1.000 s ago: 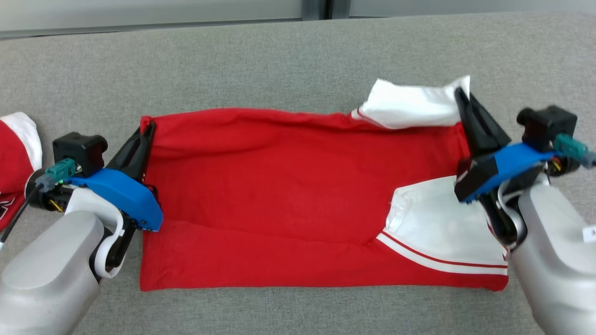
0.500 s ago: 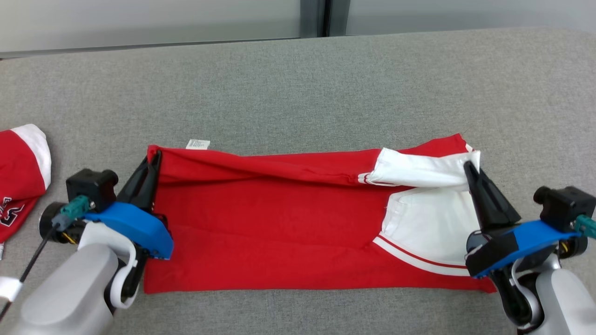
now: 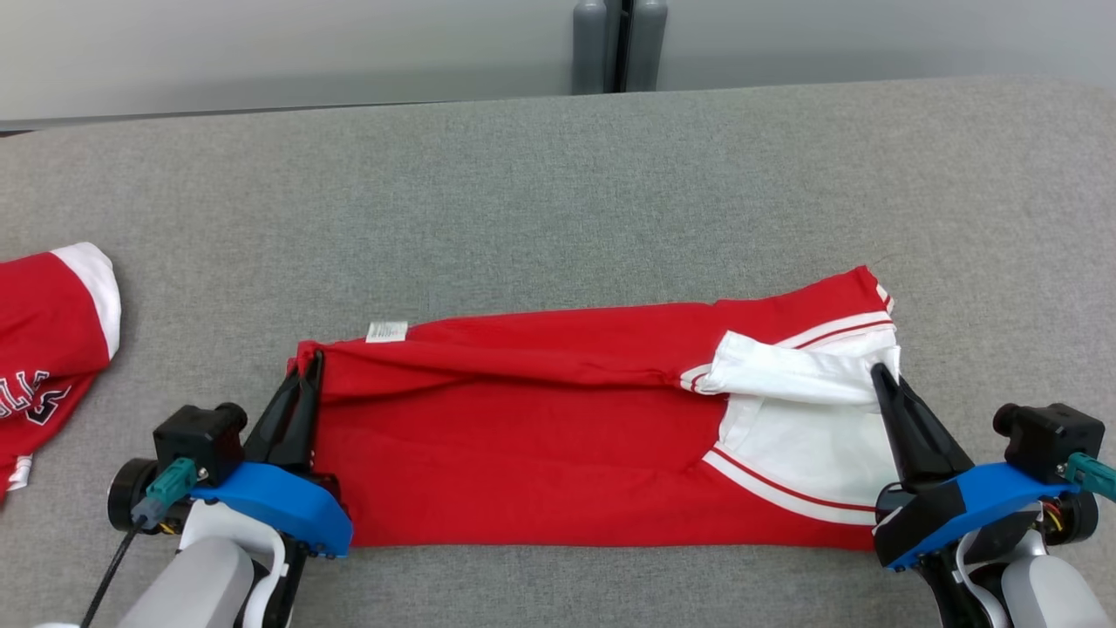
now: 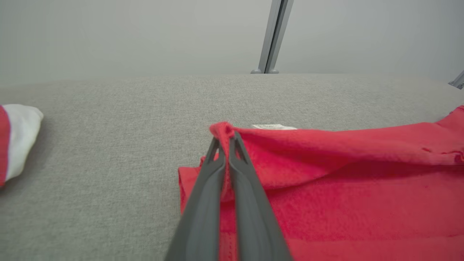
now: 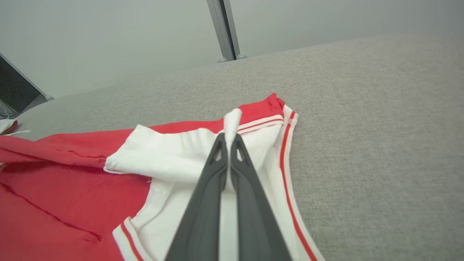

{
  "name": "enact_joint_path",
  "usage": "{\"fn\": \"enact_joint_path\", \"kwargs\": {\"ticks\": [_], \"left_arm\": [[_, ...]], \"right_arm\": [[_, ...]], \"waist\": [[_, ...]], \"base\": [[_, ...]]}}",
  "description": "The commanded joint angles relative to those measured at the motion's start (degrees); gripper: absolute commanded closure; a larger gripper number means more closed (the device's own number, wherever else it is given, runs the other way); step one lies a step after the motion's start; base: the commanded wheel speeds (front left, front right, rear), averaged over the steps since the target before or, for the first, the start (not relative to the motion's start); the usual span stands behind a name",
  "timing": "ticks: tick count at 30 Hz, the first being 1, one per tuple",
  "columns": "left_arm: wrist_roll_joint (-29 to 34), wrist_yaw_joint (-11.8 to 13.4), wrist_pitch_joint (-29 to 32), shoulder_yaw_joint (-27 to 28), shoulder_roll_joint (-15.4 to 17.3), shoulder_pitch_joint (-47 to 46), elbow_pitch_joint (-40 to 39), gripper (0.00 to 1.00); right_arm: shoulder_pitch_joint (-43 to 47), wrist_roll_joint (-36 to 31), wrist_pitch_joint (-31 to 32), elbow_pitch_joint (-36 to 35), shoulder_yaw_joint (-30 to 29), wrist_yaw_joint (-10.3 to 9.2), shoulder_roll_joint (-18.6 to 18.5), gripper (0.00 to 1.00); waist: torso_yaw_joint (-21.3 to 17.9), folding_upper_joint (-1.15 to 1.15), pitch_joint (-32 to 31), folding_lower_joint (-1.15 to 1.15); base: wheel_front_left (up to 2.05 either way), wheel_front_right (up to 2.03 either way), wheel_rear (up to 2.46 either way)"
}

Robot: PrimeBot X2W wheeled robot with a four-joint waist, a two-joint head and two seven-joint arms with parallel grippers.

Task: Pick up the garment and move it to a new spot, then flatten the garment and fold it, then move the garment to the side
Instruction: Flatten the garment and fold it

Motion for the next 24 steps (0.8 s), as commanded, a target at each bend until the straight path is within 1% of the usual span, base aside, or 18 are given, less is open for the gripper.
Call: {"fn": "enact_joint_path", "kwargs": {"ticks": [1,5,8,12,13,14,18,24], "left_arm": [[1.5,-0.58,-0.26,1.7,-1.03,1.24,-0.21,0.0],[5.24,-1.65,-0.26,6.56,-3.15,3.44,-1.39,0.0],[8.04,-2.1,-0.26,10.68,-4.76,5.09,-3.13,0.0],[11.78,-2.69,-0.26,16.42,-6.78,7.71,-5.66,0.0],[11.78,-2.69,-0.26,16.42,-6.78,7.71,-5.66,0.0],[12.68,-2.79,-0.26,17.95,-7.31,8.29,-6.41,0.0],[15.98,-3.86,-0.26,24.06,-9.81,10.29,-8.98,0.0],[21.2,-5.17,-0.26,30.93,-13.45,12.98,-11.48,0.0]], "right_arm": [[0.97,-0.34,-0.22,0.62,-0.49,0.01,0.36,0.0],[0.67,-0.55,-0.79,0.98,-1.0,0.01,0.34,0.0],[-0.09,-0.51,-1.55,0.61,-1.55,0.01,-0.18,0.0],[-1.3,-0.85,-1.07,0.75,-2.86,0.01,-1.06,0.0],[-1.3,-0.85,-1.07,0.75,-2.86,0.01,-1.06,0.0],[-1.73,-0.98,-0.85,1.0,-3.31,0.01,-1.3,0.0],[-3.02,-2.44,1.05,3.48,-5.62,0.01,-2.06,0.0],[-4.37,-5.5,3.85,8.91,-7.41,0.01,-1.22,0.0]], "waist": [[0.14,0.0,-0.24,0.0],[0.32,0.0,-0.84,0.0],[0.46,0.0,-1.34,0.0],[0.74,0.0,-1.96,0.0],[0.74,0.0,-1.96,0.0],[0.79,0.0,-2.06,0.0],[1.36,0.0,-2.32,0.0],[2.84,0.0,-2.27,0.0]], "base": [[0.0,0.0,0.0],[0.0,0.0,0.0],[0.0,0.0,0.0],[0.0,0.0,0.0],[0.0,0.0,0.0],[0.0,0.0,0.0],[0.0,0.0,0.0],[0.0,0.0,0.0]]}}
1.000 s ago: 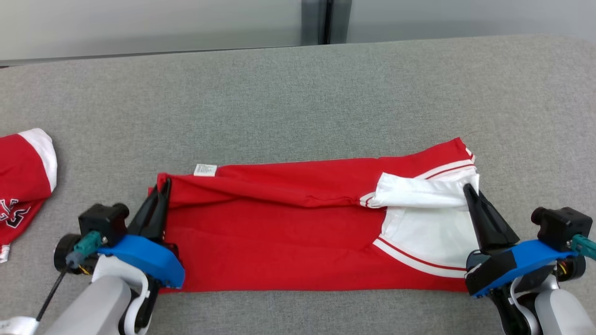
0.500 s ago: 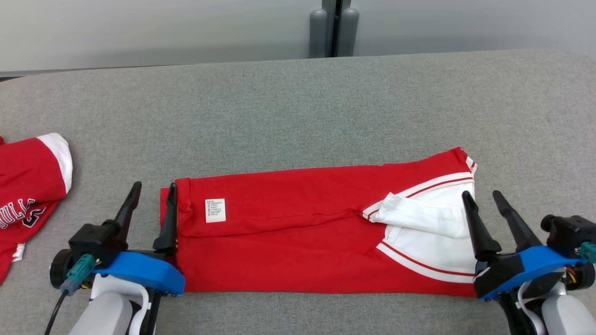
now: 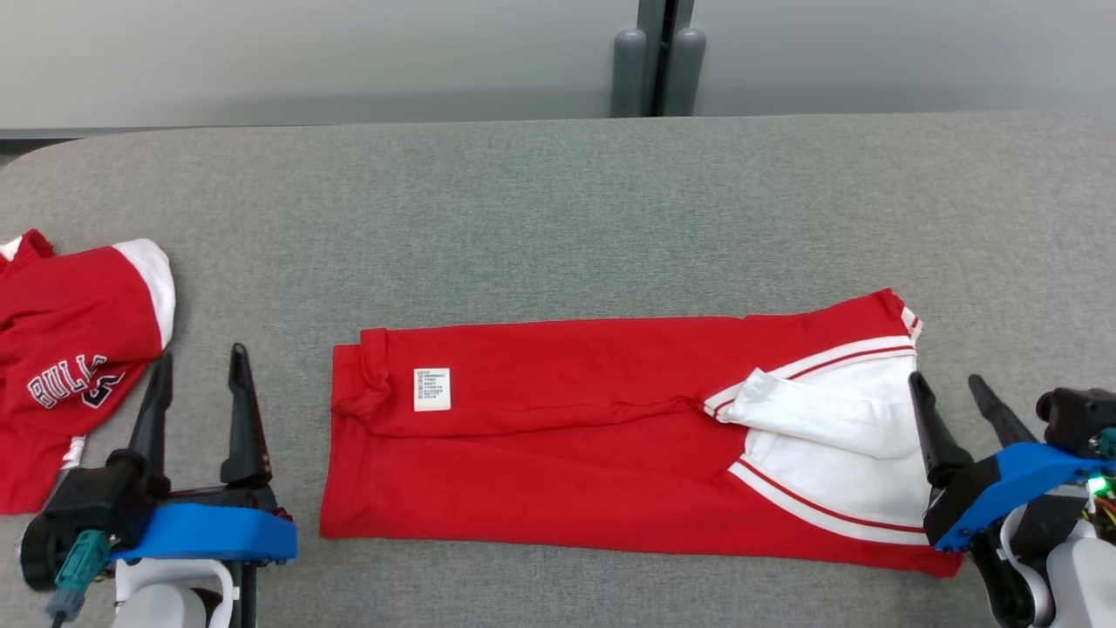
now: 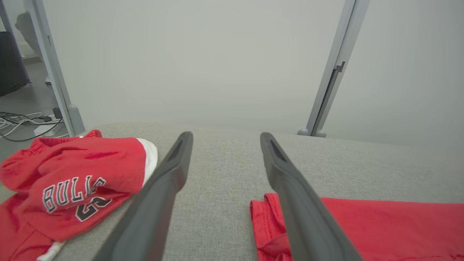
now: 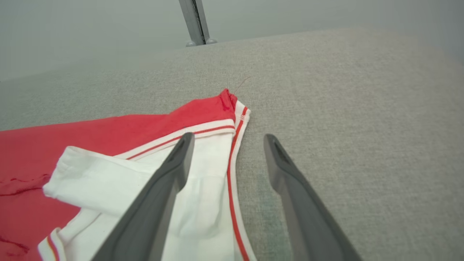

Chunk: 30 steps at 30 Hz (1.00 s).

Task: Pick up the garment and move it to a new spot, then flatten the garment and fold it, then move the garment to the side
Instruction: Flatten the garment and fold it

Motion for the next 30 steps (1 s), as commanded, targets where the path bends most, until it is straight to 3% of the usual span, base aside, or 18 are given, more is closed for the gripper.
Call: {"fn": "enact_joint_path", "kwargs": {"ticks": [1,16,19,24,30], "left_arm": [[0.97,-0.21,-0.26,0.95,-0.49,0.57,-0.4,0.0],[7.55,-3.55,-0.26,9.77,-5.82,2.46,-1.25,0.0],[8.58,-3.87,-0.26,10.74,-6.26,2.37,-1.32,0.0],[10.2,-4.29,-0.26,11.57,-7.0,2.58,-1.21,0.0],[11.04,-4.74,-0.27,12.86,-7.45,3.39,-0.94,0.0]], "right_arm": [[-0.57,-0.41,0.2,0.97,-0.3,0.01,0.19,0.0],[-2.51,-0.97,2.08,15.48,2.71,0.02,1.24,0.0],[-2.94,0.15,2.64,16.78,4.42,0.09,1.29,1.0],[-3.73,1.3,1.22,17.53,4.48,-0.04,-0.37,1.0],[-4.04,2.26,-0.87,17.4,0.59,-0.06,-4.43,1.0]], "waist": [[0.42,0.0,0.14,0.0],[2.25,0.0,0.69,0.0],[2.14,0.0,0.72,0.0],[1.82,0.0,0.42,0.0],[1.21,0.0,-0.61,0.0]], "base": [[0.0,0.0,0.0],[0.0,0.0,0.0],[0.0,0.0,0.0],[0.0,0.0,0.0],[0.0,0.0,0.0]]}}
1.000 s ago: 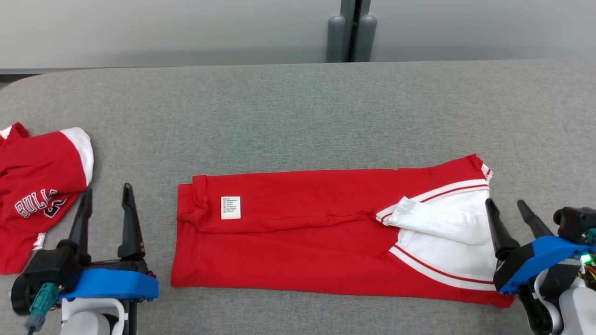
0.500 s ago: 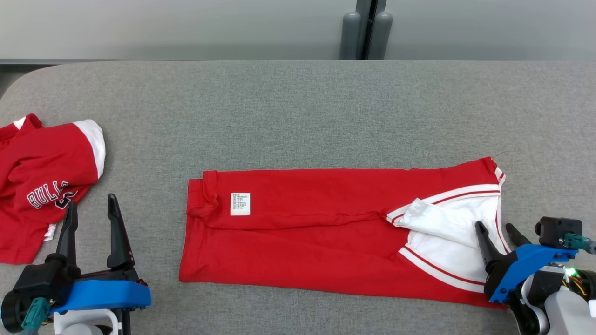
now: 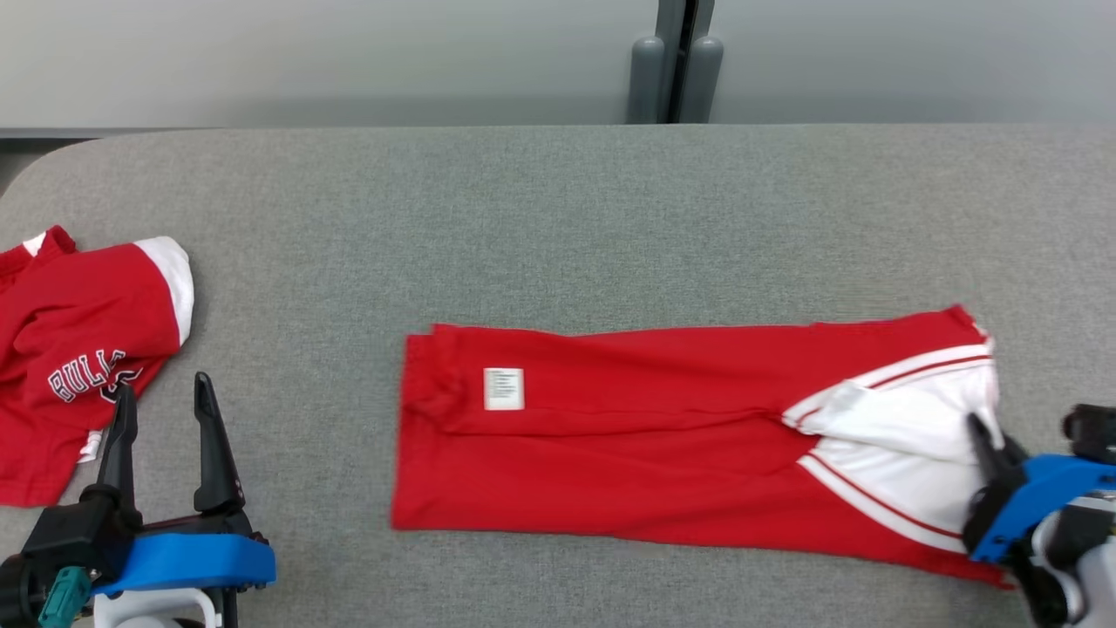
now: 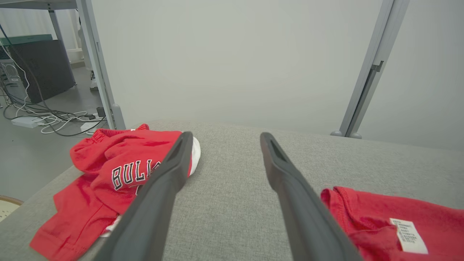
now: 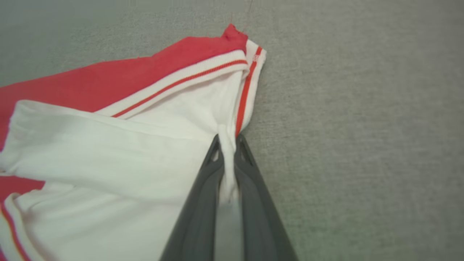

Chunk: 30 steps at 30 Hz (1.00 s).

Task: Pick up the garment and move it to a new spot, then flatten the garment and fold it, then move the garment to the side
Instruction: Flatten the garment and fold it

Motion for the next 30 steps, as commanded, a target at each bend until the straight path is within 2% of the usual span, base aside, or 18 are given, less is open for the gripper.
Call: {"fn": "enact_joint_path", "kwargs": {"ticks": [1,6,10,18,30], "left_arm": [[0.49,-0.27,-0.27,0.49,-0.12,0.75,0.08,0.0],[0.97,-0.58,-0.27,1.06,-0.39,1.43,0.2,0.0],[1.05,-0.77,-0.27,1.58,-0.57,1.76,0.28,0.0],[1.46,-0.83,-0.27,1.84,-0.92,2.41,0.62,0.0],[1.83,-1.14,-0.27,0.98,-1.22,2.45,1.1,0.0]], "right_arm": [[0.76,0.14,-0.41,0.08,-1.3,-0.12,-1.64,1.0],[1.73,-0.24,0.07,-1.37,-4.96,-0.11,-5.0,1.0],[2.72,-0.64,1.45,-3.75,-5.75,-0.09,-5.37,1.0],[5.18,1.4,4.9,-13.24,-3.3,-0.07,-1.63,1.0],[7.75,3.85,10.78,-28.76,7.08,-0.07,3.56,1.0]], "waist": [[-0.29,0.0,-0.47,0.0],[-1.04,0.0,-1.55,0.0],[-1.67,0.0,-2.16,0.0],[-2.51,0.0,-3.33,0.0],[-2.04,0.0,-3.72,0.0]], "base": [[0.0,0.0,0.0],[0.0,0.0,0.0],[0.0,0.0,0.0],[0.0,0.0,0.0],[0.0,0.0,0.0]]}}
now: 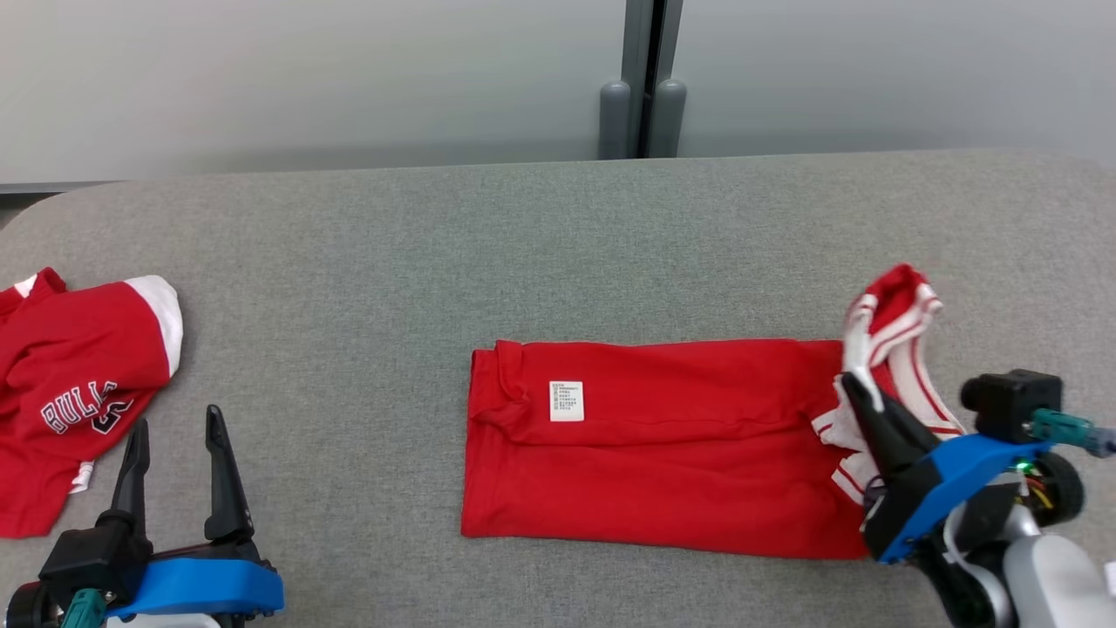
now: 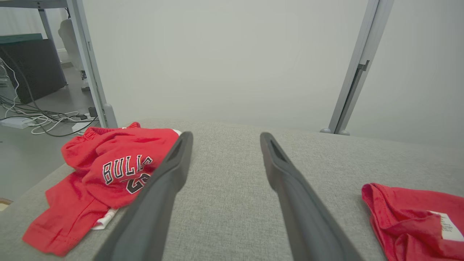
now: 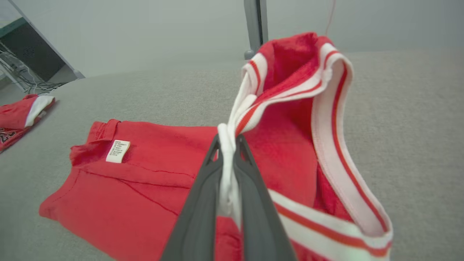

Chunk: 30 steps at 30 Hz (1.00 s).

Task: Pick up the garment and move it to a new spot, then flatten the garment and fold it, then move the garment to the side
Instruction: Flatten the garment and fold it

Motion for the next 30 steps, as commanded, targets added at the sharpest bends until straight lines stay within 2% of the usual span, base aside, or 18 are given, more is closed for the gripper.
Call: {"fn": "enact_joint_path", "kwargs": {"ticks": [1,6,11,20,30], "left_arm": [[0.32,-0.34,-0.27,-0.14,-0.13,-0.18,0.11,0.0],[0.37,-0.38,-0.27,-0.81,-0.17,-0.55,0.32,0.0],[0.25,-0.44,-0.27,-1.14,-0.19,-1.0,0.84,0.0],[-0.05,-0.36,-0.27,-2.4,-0.24,-2.15,1.46,0.0],[-0.6,-0.4,-0.27,-3.25,-0.29,-3.32,2.33,0.0]], "right_arm": [[0.38,0.36,0.59,-1.45,1.61,0.01,0.83,1.0],[-1.41,1.0,1.38,-3.85,6.7,0.01,2.66,1.0],[-3.58,1.99,1.04,-3.2,11.92,0.01,4.21,1.0],[-9.24,2.87,-1.97,2.95,19.64,0.01,6.8,1.0],[-13.99,4.97,-6.9,11.55,23.62,0.01,7.92,1.0]], "waist": [[0.35,0.0,0.09,0.0],[1.48,0.0,0.22,0.0],[2.67,0.0,0.38,0.0],[4.79,0.0,1.28,0.0],[6.75,0.0,2.37,0.0]], "base": [[0.0,0.0,0.0],[0.0,0.0,0.0],[0.0,0.0,0.0],[0.0,0.0,0.0],[0.0,0.0,0.0]]}}
